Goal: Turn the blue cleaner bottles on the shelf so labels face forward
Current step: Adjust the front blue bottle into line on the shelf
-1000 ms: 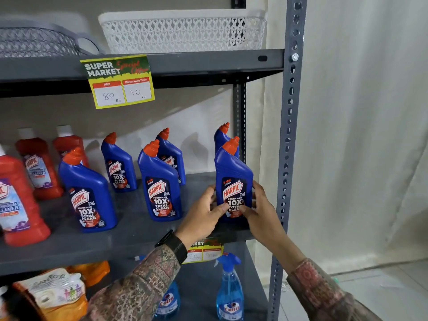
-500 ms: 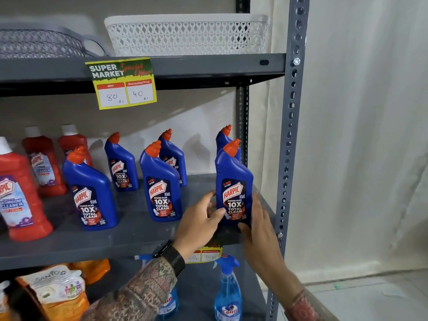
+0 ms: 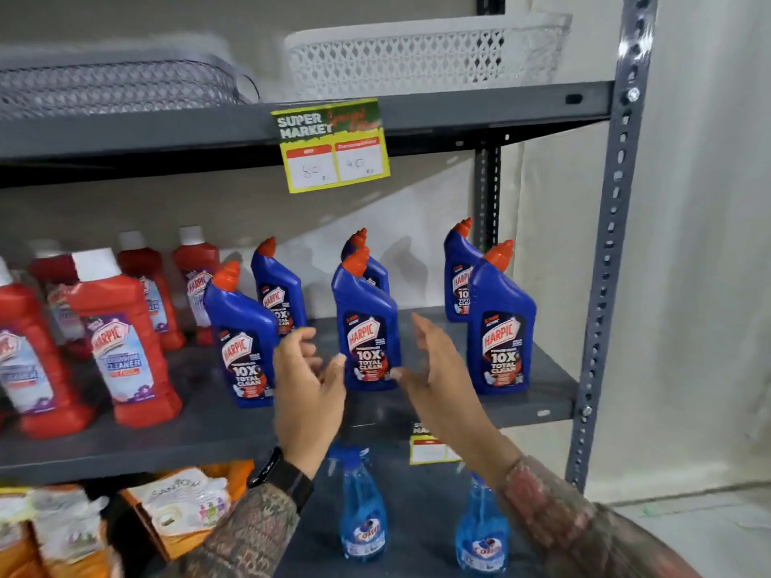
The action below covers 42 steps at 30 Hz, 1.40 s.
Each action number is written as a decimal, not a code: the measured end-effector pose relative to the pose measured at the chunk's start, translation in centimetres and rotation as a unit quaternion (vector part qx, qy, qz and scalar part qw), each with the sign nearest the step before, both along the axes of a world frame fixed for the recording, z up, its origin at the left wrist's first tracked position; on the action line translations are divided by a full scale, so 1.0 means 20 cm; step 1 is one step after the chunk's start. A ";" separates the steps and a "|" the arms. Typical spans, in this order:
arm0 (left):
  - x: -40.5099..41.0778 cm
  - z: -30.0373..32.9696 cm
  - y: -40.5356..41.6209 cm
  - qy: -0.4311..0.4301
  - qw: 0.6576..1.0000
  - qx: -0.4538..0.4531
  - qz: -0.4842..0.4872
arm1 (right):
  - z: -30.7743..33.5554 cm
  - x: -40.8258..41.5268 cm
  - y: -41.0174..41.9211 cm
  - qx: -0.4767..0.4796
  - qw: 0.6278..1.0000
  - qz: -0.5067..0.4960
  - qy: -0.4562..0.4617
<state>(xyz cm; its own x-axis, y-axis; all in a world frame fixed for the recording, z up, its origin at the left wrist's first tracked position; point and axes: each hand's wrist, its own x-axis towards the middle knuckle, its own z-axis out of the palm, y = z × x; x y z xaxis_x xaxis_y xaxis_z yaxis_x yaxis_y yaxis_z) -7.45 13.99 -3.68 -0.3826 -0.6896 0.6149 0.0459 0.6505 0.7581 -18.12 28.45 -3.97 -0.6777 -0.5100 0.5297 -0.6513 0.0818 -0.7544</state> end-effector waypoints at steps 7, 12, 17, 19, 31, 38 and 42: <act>-0.12 0.05 -0.24 -0.197 0.939 0.107 -0.262 | 0.05 -0.11 -0.21 0.036 0.987 0.016 -0.155; -0.10 0.01 -0.23 -0.172 0.943 0.095 -0.270 | 0.02 -0.12 -0.18 0.017 0.984 0.048 -0.170; -0.04 -0.02 -0.16 -0.164 0.948 0.075 -0.263 | -0.03 -0.12 -0.12 0.010 0.985 0.066 -0.162; -0.02 -0.03 -0.14 -0.163 0.949 0.070 -0.259 | -0.04 -0.12 -0.10 0.008 0.985 0.072 -0.159; 0.19 -0.02 -0.12 -0.133 0.973 0.034 -0.183 | -0.07 0.12 -0.02 -0.076 0.990 -0.110 -0.035; 0.51 -0.06 -0.37 0.040 0.996 0.072 -0.020 | 0.02 0.40 -0.33 0.013 0.995 0.096 -0.024; 0.52 -0.02 -0.58 -0.019 0.999 0.023 0.011 | 0.08 0.45 -0.65 0.055 0.994 0.092 -0.038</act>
<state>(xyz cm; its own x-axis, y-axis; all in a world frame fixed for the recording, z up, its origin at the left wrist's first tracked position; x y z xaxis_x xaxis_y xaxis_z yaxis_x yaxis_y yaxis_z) 2.93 2.35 -4.09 -0.3887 -0.7258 0.5675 0.0022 0.6152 0.7884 -9.03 15.44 -2.34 -0.6034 -0.6807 0.4155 -0.6051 0.0513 -0.7945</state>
